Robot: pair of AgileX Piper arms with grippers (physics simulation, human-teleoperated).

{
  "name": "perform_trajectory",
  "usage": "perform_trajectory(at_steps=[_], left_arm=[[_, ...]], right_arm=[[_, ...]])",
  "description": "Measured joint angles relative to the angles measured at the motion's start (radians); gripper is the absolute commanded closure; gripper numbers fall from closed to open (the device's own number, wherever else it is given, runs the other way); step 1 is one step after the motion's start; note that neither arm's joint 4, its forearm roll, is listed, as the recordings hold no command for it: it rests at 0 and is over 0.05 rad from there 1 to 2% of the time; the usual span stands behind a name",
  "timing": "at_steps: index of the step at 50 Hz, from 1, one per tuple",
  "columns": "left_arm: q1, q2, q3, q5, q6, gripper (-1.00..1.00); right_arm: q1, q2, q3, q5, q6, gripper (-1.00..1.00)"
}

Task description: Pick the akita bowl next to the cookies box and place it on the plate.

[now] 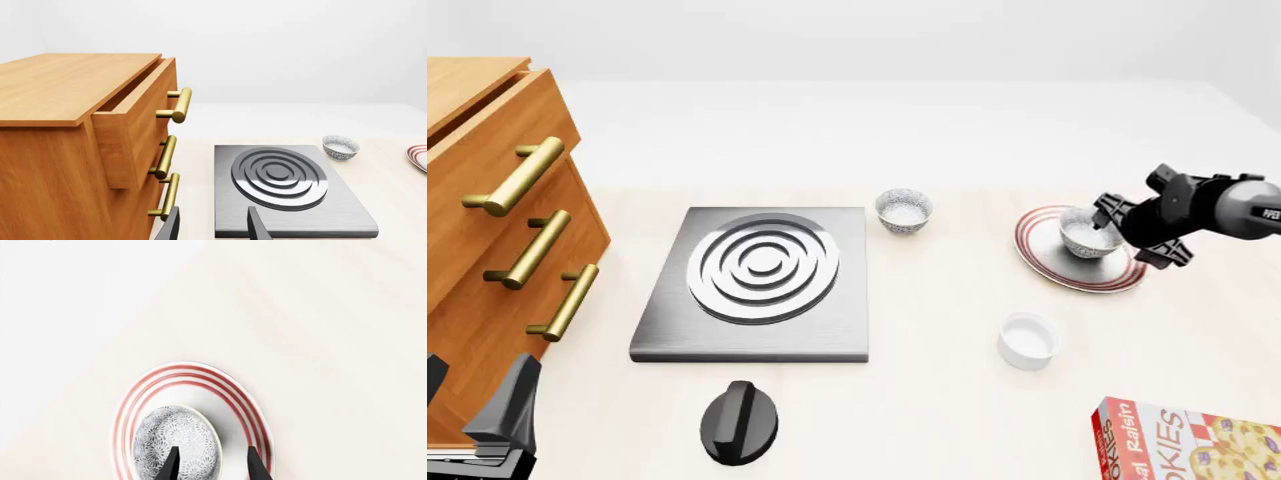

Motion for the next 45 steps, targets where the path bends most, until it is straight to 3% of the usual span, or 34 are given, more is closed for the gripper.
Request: perform_trajectory(at_steps=[16, 45], left_arm=[[0.0, 0.0, 0.0, 0.0, 0.0, -1.0], [0.0, 0.0, 0.0, 0.0, 0.0, -1.0]], right_arm=[[0.006, -0.094, 0.091, -0.015, -0.024, -1.0], [0.06, -0.33, 0.308, -0.037, -0.141, -1.0]])
